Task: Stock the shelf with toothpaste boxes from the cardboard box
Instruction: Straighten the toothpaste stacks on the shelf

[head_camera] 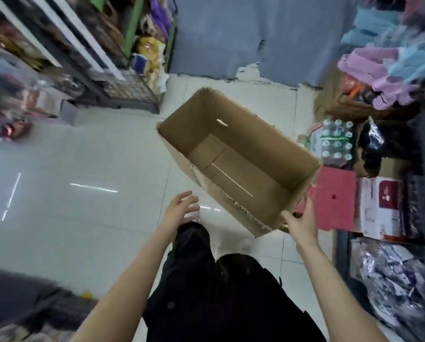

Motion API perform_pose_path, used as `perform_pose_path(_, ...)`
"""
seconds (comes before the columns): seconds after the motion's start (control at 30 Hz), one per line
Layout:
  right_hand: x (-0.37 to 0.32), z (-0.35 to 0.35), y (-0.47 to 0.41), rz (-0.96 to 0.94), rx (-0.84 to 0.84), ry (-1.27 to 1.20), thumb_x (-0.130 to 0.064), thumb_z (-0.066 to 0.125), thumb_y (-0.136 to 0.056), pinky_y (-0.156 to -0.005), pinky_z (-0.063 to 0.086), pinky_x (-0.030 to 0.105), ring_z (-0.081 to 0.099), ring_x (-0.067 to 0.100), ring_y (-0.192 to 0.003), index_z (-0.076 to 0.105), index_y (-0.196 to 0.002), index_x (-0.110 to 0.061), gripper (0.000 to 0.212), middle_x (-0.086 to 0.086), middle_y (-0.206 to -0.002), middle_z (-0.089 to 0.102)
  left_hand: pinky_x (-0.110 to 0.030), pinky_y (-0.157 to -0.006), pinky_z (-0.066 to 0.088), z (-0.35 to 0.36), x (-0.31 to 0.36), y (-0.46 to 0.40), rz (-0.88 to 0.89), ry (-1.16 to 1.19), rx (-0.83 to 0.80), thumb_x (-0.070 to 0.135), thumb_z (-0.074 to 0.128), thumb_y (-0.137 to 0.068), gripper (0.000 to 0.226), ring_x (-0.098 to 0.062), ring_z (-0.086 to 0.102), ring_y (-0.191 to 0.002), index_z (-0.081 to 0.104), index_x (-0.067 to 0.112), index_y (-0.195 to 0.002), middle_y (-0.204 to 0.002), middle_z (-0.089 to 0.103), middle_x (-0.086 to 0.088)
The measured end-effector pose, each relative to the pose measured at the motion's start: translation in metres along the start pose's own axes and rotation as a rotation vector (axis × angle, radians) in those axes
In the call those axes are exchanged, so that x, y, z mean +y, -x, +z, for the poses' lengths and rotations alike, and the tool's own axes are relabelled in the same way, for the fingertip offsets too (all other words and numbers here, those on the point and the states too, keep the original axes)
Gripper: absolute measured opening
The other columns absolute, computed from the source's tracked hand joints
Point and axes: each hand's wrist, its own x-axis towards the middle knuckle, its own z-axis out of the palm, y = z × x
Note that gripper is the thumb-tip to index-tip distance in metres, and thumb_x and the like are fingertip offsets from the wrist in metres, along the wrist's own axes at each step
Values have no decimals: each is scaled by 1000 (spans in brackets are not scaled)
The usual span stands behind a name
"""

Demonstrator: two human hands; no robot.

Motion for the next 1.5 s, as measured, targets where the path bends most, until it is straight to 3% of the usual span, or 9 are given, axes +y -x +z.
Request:
perform_pose_path(0.13, -61, 79, 10, -89, -112, 130, -14, 64, -83, -92, 43, 41, 47, 18, -96, 27, -146, -27, 74, -3, -110, 50, -39, -88, 54, -68, 4, -9, 14, 152, 78, 45, 61, -87, 53, -17, 68, -97, 46, 18, -130, -114, 65, 0)
perform_pose_path(0.33, -151, 233, 25, -145, -193, 276, -19, 66, -82, -93, 45, 44, 56, 29, -98, 29, -142, -28, 71, 1, -89, 57, -38, -83, 52, -221, 46, -60, 5, 79, 248, 53, 56, -88, 51, -20, 67, -93, 45, 13, -118, -99, 61, 3)
perform_pose_path(0.43, -197, 307, 33, -192, -237, 294, -18, 63, -85, -95, 44, 44, 53, 24, -100, 28, -143, -28, 68, 2, -103, 54, -37, -80, 53, -305, 62, -89, -11, 82, 327, 51, 58, -87, 54, -19, 68, -89, 46, 11, -121, -101, 65, -2)
perform_pose_path(0.6, -261, 413, 25, -244, -300, 290, -16, 61, -87, -89, 45, 37, 52, 21, -97, 27, -143, -31, 67, -1, -111, 50, -34, -78, 53, -414, 92, -146, -9, 117, 389, 49, 62, -84, 41, -15, 68, -84, 55, 14, -102, -100, 68, 0)
perform_pose_path(0.8, -317, 541, -24, -253, -381, 327, -15, 60, -89, -95, 49, 49, 57, 27, -105, 24, -145, -28, 67, 12, -128, 53, -44, -88, 53, -501, 109, -249, -60, 133, 510, 36, 63, -80, 22, -20, 67, -89, 59, 16, -89, -88, 71, 0)
perform_pose_path(0.97, -352, 649, -91, -318, -428, 460, -19, 59, -93, -100, 43, 40, 49, 31, -122, 24, -148, -17, 65, 11, -144, 43, -44, -88, 54, -553, 127, -345, -66, 173, 581, 37, 57, -87, 23, -21, 66, -89, 50, 20, -100, -88, 65, 3)
perform_pose_path(1.1, -353, 741, -154, -274, -426, 496, -14, 58, -93, -98, 43, 39, 49, 31, -123, 25, -147, -16, 64, 11, -143, 44, -42, -87, 55, -591, 109, -442, -171, 198, 571, 33, 57, -90, 21, -22, 67, -88, 54, 16, -101, -90, 67, -1)
perform_pose_path(1.3, -314, 859, -241, -172, -401, 476, -2, 56, -92, -93, 46, 39, 50, 34, -119, 20, -146, -18, 67, 17, -135, 48, -42, -87, 55, -631, 70, -588, -292, 118, 563, 27, 58, -91, 24, -27, 67, -89, 59, 16, -71, -95, 70, -11)
perform_pose_path(1.5, -272, 938, -300, -60, -365, 397, 0, 54, -92, -100, 44, 45, 44, 36, -127, 14, -148, -22, 72, 18, -144, 37, -39, -90, 54, -656, 53, -681, -289, 215, 530, 21, 57, -94, 21, -25, 67, -94, 62, 1, -101, -99, 69, -11)
